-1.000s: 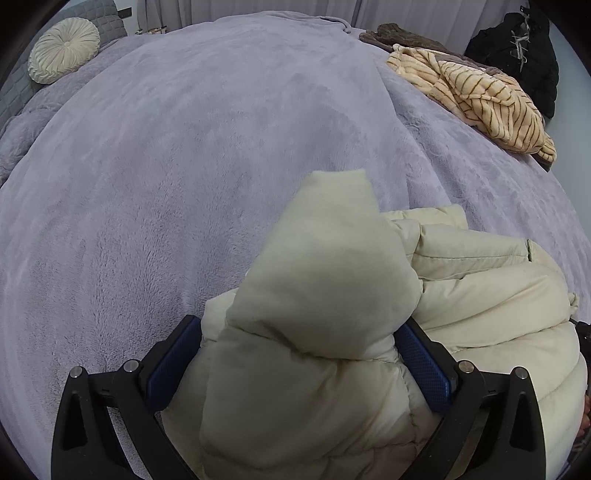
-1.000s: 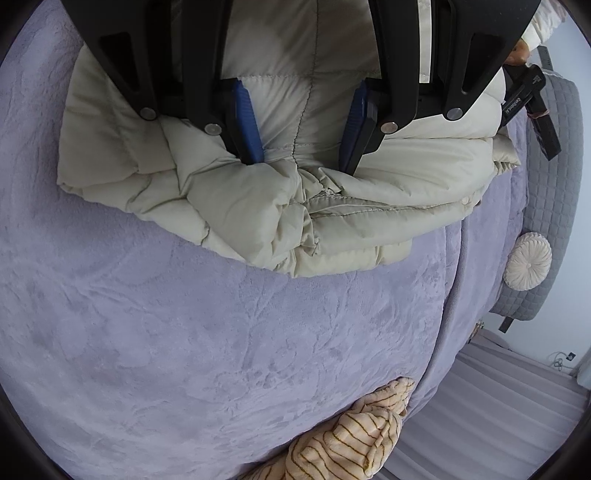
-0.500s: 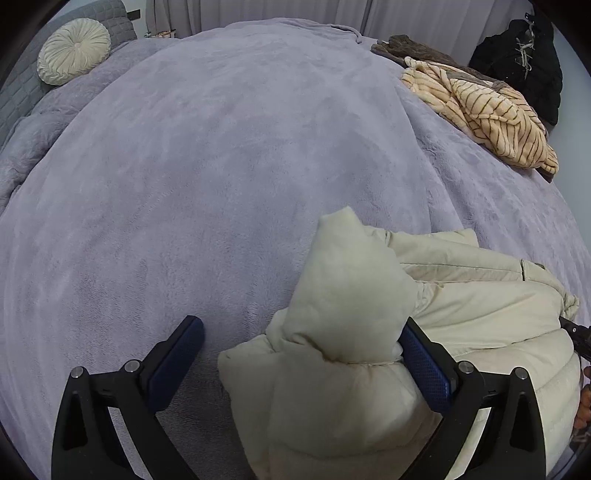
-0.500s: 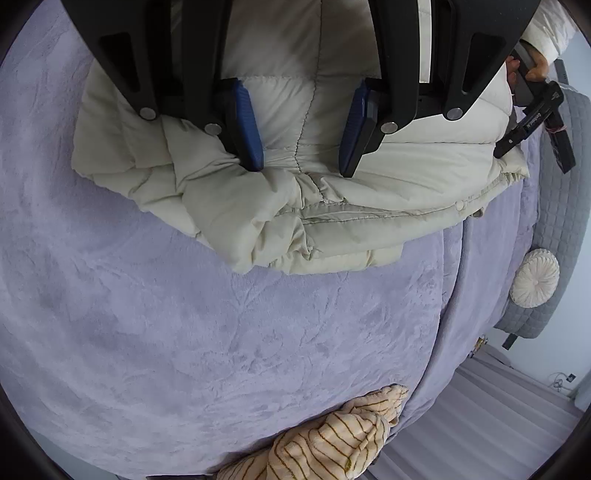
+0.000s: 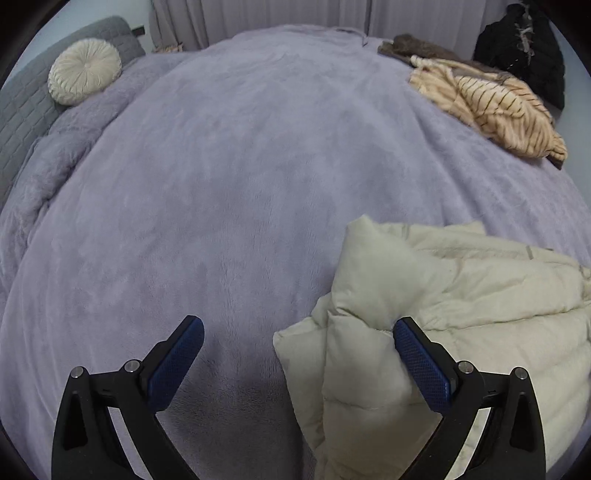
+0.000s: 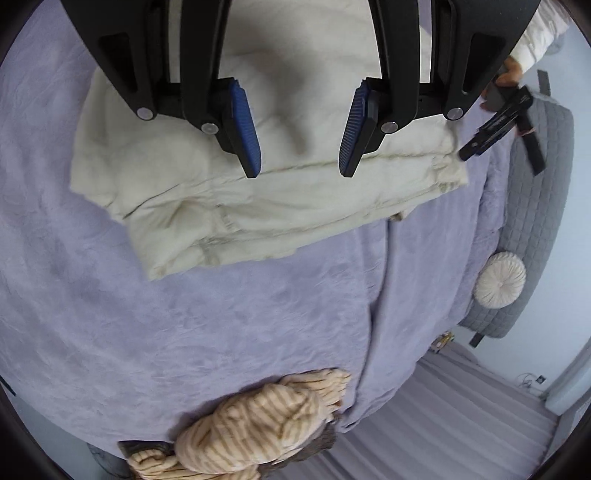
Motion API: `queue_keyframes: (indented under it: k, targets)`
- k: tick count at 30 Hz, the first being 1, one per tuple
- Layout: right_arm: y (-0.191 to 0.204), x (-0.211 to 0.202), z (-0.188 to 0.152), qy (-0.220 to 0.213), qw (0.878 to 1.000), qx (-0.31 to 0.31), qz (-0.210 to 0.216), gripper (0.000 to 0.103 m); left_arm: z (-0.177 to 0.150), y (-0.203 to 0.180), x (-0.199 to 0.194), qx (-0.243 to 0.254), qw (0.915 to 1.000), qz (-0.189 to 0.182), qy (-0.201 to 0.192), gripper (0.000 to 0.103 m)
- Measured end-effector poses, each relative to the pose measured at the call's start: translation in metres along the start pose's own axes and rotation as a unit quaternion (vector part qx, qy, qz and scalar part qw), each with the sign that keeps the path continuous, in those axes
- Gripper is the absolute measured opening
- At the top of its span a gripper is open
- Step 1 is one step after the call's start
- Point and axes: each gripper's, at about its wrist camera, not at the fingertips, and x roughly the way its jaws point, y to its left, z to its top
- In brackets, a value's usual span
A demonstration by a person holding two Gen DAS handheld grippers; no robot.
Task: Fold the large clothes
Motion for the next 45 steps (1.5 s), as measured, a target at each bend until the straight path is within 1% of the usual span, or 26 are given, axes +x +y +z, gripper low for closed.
queue_keyframes:
  k: [2, 3, 4, 5, 8, 11, 15, 21, 25, 28, 32, 34, 35, 37, 38, 40, 42, 44, 45]
  targets:
    - [0.018, 0.017, -0.015, 0.028, 0.999, -0.025, -0.006, 0.048, -0.006, 0.005, 0.017, -0.031, 0.9993, -0.01, 0.02, 0.103]
    - [0.023, 0.03, -0.023, 0.043, 0.998, -0.036, -0.019, 0.048, -0.008, 0.006, 0.021, -0.038, 0.9989, -0.014, 0.022, 0.103]
    - [0.024, 0.044, -0.03, 0.057, 0.997, -0.043, -0.039, 0.047, -0.01, 0.004, 0.022, -0.035, 0.9991, -0.01, 0.02, 0.103]
    - [0.021, 0.056, -0.035, 0.066, 0.996, -0.044, -0.048, 0.047, -0.01, 0.001, 0.023, -0.026, 0.9995, -0.004, 0.017, 0.103]
    - [0.01, 0.073, -0.043, 0.064, 0.997, -0.029, -0.042, 0.047, -0.01, -0.006, 0.024, -0.003, 0.9999, 0.005, 0.013, 0.103]
    - [0.007, 0.077, -0.043, 0.066, 0.997, -0.026, -0.041, 0.047, -0.011, -0.006, 0.025, -0.007, 0.9998, -0.001, 0.017, 0.103]
    - [0.006, 0.077, -0.04, 0.072, 0.996, -0.027, -0.04, 0.047, -0.012, -0.005, 0.024, -0.007, 0.9998, 0.002, 0.016, 0.103]
    - [0.006, 0.077, -0.043, 0.067, 0.997, -0.026, -0.041, 0.047, -0.009, -0.007, 0.026, -0.009, 0.9998, -0.001, 0.018, 0.103]
    - [0.006, 0.076, -0.043, 0.069, 0.997, -0.019, -0.04, 0.047, -0.008, -0.005, 0.021, -0.013, 0.9997, 0.0, 0.02, 0.103]
    - [0.013, 0.073, -0.043, 0.069, 0.996, -0.024, -0.049, 0.048, -0.008, -0.003, 0.013, -0.016, 0.9997, 0.003, 0.02, 0.103]
    - [0.024, 0.059, -0.041, 0.062, 0.996, -0.024, -0.061, 0.057, -0.009, -0.002, 0.0, -0.013, 0.9996, 0.0, 0.024, 0.103]
    - [0.031, 0.048, -0.039, 0.054, 0.996, -0.024, -0.064, 0.06, -0.01, 0.0, -0.008, -0.015, 0.9996, -0.003, 0.024, 0.103]
    - [0.035, 0.041, -0.039, 0.049, 0.996, -0.025, -0.064, 0.06, -0.011, 0.001, -0.013, -0.016, 0.9996, -0.005, 0.021, 0.103]
    - [0.044, 0.028, -0.039, 0.041, 0.997, -0.026, -0.062, 0.068, -0.013, 0.004, -0.023, -0.015, 0.9998, -0.01, 0.008, 0.103]
    - [0.049, 0.023, -0.04, 0.038, 0.997, -0.029, -0.064, 0.074, -0.014, 0.005, -0.029, -0.014, 0.9998, -0.016, -0.001, 0.103]
    - [0.057, 0.013, -0.042, 0.034, 0.997, -0.034, -0.064, 0.076, -0.017, 0.009, -0.039, -0.015, 0.9994, -0.029, -0.012, 0.103]
    - [0.065, 0.006, -0.045, 0.035, 0.997, -0.037, -0.063, 0.083, -0.02, 0.015, -0.046, -0.019, 0.9989, -0.043, -0.008, 0.103]
    - [0.072, 0.002, -0.05, 0.032, 0.996, -0.039, -0.068, 0.084, -0.024, 0.02, -0.05, -0.024, 0.9977, -0.062, -0.004, 0.103]
    - [0.075, 0.001, -0.054, 0.033, 0.996, -0.042, -0.075, 0.09, -0.025, 0.022, -0.052, -0.025, 0.9971, -0.071, -0.002, 0.103]
